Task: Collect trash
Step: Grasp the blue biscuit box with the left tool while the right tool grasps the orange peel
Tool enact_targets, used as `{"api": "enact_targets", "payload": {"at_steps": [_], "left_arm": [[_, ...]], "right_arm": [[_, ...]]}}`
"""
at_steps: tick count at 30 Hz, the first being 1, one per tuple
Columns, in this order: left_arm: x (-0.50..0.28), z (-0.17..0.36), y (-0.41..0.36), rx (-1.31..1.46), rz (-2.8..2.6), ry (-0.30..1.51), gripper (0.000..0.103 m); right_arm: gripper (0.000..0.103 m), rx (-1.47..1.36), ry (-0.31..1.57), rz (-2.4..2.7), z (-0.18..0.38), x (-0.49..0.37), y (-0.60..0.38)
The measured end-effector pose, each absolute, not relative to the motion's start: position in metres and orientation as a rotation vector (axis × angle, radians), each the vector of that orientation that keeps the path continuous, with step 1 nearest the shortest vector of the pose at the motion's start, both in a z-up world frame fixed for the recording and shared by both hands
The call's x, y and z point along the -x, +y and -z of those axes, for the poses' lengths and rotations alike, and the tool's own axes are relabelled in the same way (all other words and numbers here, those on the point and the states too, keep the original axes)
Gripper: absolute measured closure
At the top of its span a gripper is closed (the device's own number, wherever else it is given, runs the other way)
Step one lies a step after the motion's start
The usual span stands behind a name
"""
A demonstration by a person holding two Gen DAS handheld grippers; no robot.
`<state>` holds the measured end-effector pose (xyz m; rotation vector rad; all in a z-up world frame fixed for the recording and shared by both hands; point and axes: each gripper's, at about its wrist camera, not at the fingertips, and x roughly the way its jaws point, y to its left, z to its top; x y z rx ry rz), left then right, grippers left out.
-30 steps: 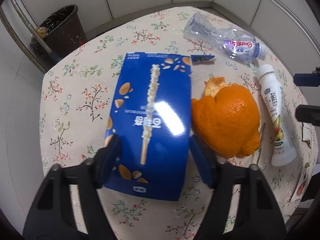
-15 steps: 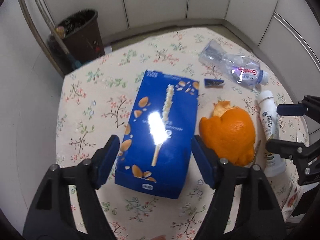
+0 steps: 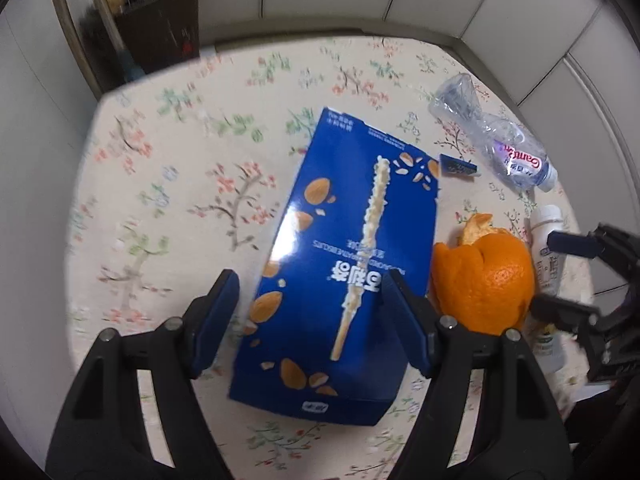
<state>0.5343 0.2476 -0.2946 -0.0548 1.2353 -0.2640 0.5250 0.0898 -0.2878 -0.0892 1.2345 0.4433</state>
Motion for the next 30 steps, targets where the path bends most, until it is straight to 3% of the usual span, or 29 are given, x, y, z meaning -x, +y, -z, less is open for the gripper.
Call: {"api": "enact_targets", "payload": {"at_steps": [14,19,21,24,26,27,28,30], "left_arm": [[-0.501,0.301,0.244,0.322,0.333,1.213,0.076],[-0.489,0.286,0.246,0.303,0.284,1.160,0.103],[-0.486,0.282,0.242,0.280,0.284,1.168,0.103],[-0.485,0.279,0.236,0.238,0.261,1.180,0.103],[-0.487,0.275,0.234,0.222,0.225,1.178,0.102],[-0.488,0.273,0.233,0.213,0.215,1.178,0.091],[-0.488,0.270,0.231,0.207,0.213,1.180,0.064],[-0.488,0.262,0.220,0.157,0.195,1.168,0.031]], "right_arm": [[0.026,0.054,1.277,-0.473,0.305,-0.533,0.092],[0.026,0.038,1.276,-0.469,0.312,-0.535,0.089],[0.033,0.055,1.267,-0.474,0.314,-0.533,0.090],[0.055,0.099,1.251,-0.503,0.314,-0.530,0.093],[0.075,0.099,1.247,-0.525,0.311,-0.528,0.094],[0.078,0.094,1.242,-0.527,0.309,-0.527,0.093],[0.083,0.090,1.236,-0.527,0.306,-0.526,0.093],[0.085,0.075,1.217,-0.528,0.297,-0.524,0.088]]}}
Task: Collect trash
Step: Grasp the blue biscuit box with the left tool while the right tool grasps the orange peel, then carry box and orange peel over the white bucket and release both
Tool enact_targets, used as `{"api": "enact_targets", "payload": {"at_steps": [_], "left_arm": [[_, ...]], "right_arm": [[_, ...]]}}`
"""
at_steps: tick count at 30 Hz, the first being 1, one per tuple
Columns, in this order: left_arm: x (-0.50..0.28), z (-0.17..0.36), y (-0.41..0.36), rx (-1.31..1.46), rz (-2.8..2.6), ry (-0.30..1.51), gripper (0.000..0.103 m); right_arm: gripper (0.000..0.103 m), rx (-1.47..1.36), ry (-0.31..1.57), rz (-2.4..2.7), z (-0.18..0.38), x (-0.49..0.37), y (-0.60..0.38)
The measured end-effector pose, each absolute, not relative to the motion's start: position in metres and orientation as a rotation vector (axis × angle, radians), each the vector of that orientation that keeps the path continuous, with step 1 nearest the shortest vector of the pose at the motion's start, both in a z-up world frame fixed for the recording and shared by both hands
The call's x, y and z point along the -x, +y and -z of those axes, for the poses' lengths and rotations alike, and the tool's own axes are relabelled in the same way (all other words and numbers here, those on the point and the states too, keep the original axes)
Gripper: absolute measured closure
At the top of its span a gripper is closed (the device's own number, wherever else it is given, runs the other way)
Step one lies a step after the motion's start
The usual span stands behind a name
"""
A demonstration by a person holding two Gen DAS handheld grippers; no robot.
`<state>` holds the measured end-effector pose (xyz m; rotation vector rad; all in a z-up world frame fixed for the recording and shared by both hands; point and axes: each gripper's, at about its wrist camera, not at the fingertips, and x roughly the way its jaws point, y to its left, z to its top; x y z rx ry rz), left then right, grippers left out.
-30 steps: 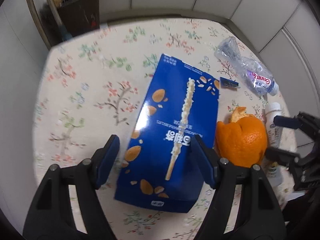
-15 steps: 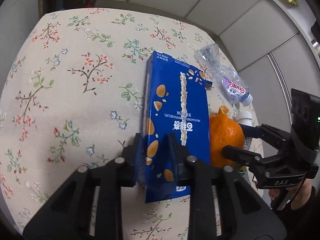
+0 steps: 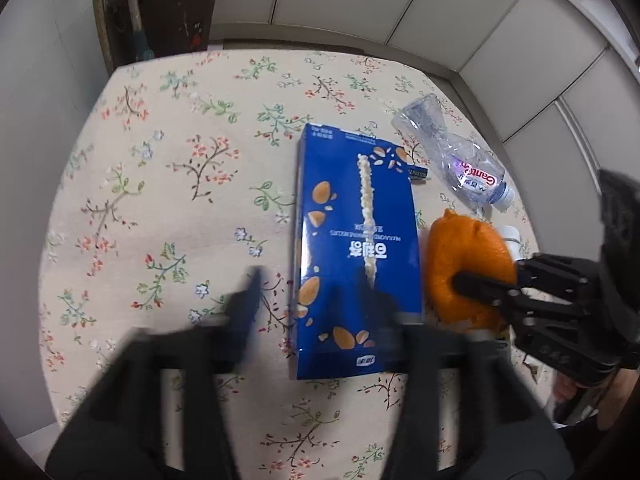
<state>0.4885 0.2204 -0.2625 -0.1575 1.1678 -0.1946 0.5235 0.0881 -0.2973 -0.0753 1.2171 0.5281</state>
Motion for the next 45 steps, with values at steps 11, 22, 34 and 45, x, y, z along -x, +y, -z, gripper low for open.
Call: {"api": "enact_targets", "payload": {"at_steps": [11,22,34,45], "left_arm": [[-0.507,0.272,0.144,-0.084,0.074,1.252,0.015],[-0.512,0.311,0.145,-0.094,-0.084,1.319,0.008],[-0.478,0.271,0.159,-0.048,-0.050,1.200,0.012],[-0.409,0.177,0.071,-0.178,0.070,1.023,0.012]], "right_arm": [[0.086,0.070,1.040,-0.513,0.202,-0.514,0.028],[0.087,0.042,1.040,-0.495,0.202,-0.500,-0.015],[0.087,0.023,1.044,-0.468,0.201,-0.483,-0.044],[0.087,0.015,0.982,-0.423,0.149,-0.427,-0.094]]}}
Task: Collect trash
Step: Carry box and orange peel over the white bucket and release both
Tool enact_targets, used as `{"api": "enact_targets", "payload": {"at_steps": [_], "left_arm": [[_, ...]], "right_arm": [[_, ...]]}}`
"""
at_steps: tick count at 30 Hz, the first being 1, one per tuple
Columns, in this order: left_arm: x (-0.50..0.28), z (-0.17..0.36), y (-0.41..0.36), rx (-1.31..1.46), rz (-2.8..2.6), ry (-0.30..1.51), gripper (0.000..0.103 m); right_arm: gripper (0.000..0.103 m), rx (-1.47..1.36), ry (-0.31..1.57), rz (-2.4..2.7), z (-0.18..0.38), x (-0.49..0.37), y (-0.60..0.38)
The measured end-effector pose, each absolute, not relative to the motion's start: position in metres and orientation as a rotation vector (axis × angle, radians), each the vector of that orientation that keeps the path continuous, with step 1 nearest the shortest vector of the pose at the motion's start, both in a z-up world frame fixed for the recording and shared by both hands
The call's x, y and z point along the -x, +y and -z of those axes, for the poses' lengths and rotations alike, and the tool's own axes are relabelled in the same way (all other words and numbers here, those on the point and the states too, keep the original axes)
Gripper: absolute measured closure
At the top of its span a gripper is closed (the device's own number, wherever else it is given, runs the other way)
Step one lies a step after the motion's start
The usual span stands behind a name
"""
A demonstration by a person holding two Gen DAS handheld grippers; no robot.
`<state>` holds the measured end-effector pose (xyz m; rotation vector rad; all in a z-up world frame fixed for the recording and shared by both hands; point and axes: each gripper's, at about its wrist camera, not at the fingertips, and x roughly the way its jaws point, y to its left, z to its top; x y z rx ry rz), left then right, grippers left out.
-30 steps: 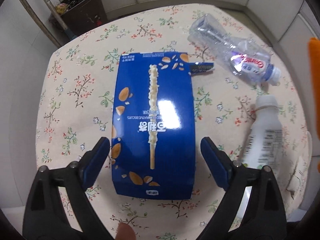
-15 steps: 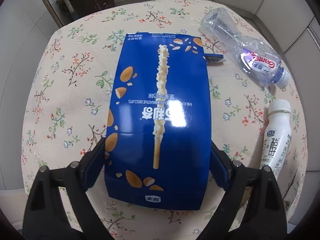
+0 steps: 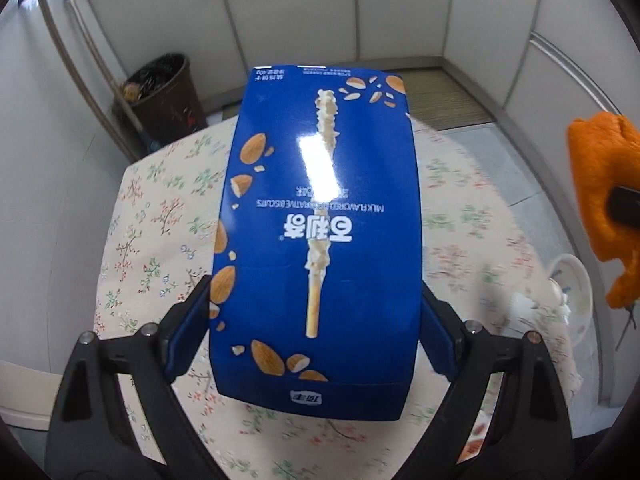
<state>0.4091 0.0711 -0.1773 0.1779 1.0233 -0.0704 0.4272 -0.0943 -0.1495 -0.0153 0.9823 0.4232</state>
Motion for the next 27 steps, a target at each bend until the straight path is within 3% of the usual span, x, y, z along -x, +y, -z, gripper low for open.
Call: {"api": "enact_targets", "payload": {"at_steps": [14,27], "left_arm": [[-0.334,0.151,-0.040,-0.212,0.286,0.992,0.012],[-0.306,0.212,-0.176,-0.244,0.614,1.253,0.012]], "right_arm": [[0.086,-0.013,0.932,-0.306,0.112,-0.355,-0.197],[0.086,-0.150,1.078,-0.076,0.181,-0.328,-0.345]]}}
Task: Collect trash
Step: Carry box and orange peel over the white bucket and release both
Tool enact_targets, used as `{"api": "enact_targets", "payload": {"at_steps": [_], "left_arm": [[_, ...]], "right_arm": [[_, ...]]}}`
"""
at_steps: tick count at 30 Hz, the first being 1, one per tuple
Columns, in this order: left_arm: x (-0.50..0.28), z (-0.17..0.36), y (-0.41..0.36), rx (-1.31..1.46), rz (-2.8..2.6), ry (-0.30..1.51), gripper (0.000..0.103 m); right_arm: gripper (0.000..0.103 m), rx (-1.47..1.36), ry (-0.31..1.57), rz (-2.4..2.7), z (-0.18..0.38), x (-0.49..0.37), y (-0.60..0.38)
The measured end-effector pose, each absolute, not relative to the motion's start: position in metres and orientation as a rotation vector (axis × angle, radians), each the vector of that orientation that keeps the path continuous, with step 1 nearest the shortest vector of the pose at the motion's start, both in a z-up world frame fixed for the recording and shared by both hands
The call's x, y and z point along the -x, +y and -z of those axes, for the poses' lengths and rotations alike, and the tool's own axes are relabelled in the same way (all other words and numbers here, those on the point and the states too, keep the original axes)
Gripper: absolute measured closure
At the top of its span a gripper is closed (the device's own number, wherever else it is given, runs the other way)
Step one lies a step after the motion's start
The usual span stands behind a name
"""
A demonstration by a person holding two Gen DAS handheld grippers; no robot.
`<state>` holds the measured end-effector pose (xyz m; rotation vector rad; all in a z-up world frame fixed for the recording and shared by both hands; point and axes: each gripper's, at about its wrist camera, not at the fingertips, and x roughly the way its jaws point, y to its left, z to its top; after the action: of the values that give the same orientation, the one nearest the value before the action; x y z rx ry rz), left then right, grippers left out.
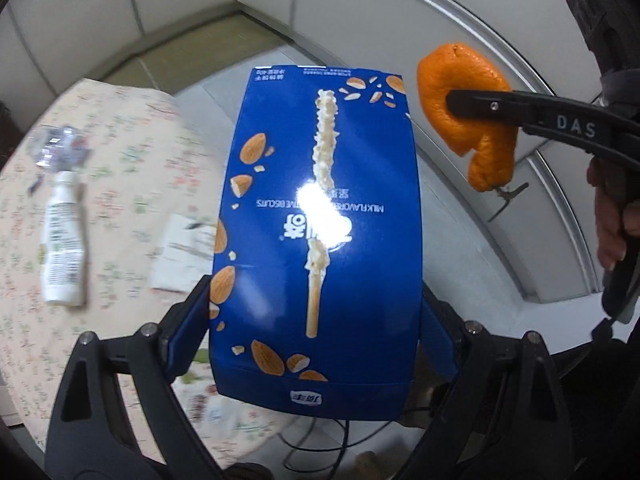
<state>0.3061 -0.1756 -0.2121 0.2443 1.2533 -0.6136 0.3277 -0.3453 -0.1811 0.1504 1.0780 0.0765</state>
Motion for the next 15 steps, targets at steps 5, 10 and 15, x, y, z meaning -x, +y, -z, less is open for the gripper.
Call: {"api": "enact_targets", "payload": {"at_steps": [5,10,15], "left_arm": [[-0.322,0.256,-0.216,-0.198,0.668,1.443,0.012],[-0.340,0.295,-0.247,-0.240,0.641,1.575,0.012],[-0.361,0.334,-0.275,-0.312,0.586,1.714,0.011]], "right_arm": [[0.086,-0.199,1.158,0.000,0.212,-0.331,-0.385],[0.086,-0.233,1.207,0.032,0.233,-0.337,-0.409],[0.086,-0.271,1.221,0.057,0.243,-0.333,-0.434]]}}
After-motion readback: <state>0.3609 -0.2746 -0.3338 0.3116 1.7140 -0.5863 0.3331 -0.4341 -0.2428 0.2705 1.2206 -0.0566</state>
